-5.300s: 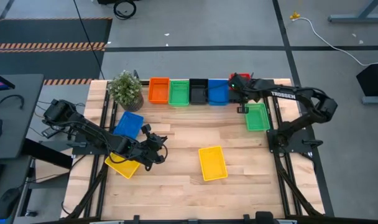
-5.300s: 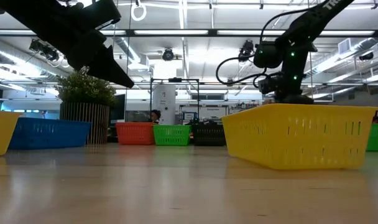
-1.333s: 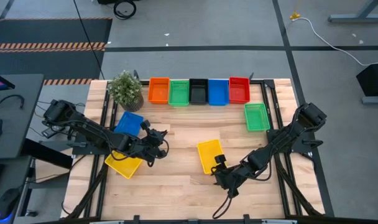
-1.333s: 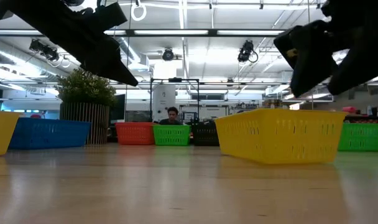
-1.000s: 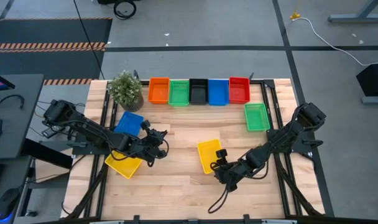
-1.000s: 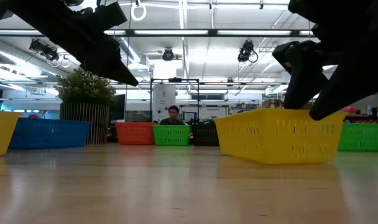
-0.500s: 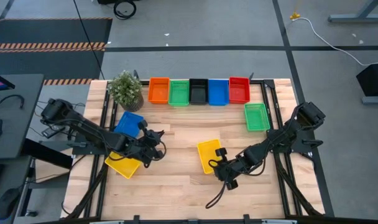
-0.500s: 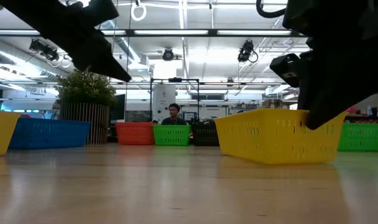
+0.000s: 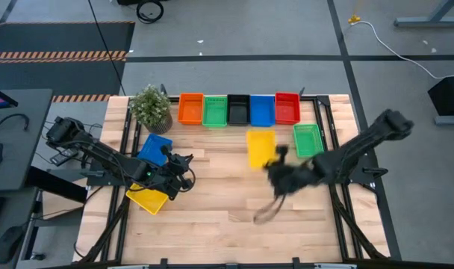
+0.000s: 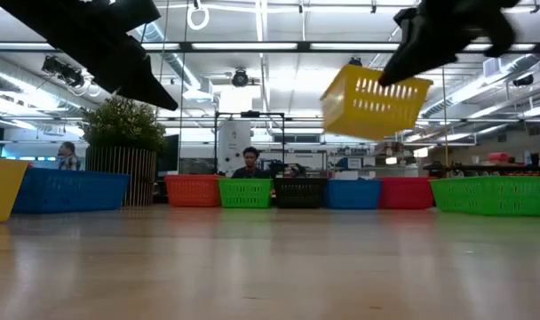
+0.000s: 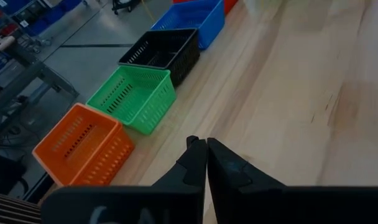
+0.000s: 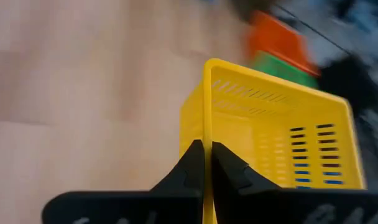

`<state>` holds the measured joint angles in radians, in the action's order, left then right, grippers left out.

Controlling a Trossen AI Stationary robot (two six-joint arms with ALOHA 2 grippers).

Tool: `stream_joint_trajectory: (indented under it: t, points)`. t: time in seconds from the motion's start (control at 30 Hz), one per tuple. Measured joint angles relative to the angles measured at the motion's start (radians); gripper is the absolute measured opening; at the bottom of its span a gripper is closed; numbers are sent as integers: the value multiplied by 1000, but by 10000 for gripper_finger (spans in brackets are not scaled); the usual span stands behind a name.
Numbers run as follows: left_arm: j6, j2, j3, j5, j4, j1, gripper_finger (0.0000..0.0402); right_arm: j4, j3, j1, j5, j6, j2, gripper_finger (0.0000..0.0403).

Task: Stack baskets by color
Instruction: Move the right yellow bin to the top right of the table

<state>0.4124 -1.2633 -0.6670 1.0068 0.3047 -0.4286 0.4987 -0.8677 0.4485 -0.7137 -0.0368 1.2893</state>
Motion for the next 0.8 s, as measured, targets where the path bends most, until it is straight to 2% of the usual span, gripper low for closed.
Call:
stream_joint_trajectory:
  t: [0.1,0.17,0.3,0.47,0.6,0.8]
  points:
    - [-3,0,0,3,0,0,13,156,0,-130,-19,21,-147,10]
    - [-5,0,0,3,0,0,10,248,0,-249,4,53,-226,10]
    - [-4,0,0,10,-2,0,10,339,0,-520,63,244,-299,10]
    - [-4,0,0,28,-5,0,19,277,0,-793,127,620,-249,10]
    - [-4,0,0,29,-5,0,14,302,-17,-944,131,851,-159,10]
    - [-4,-1,0,29,-7,0,8,477,-139,-1104,136,923,-50,10]
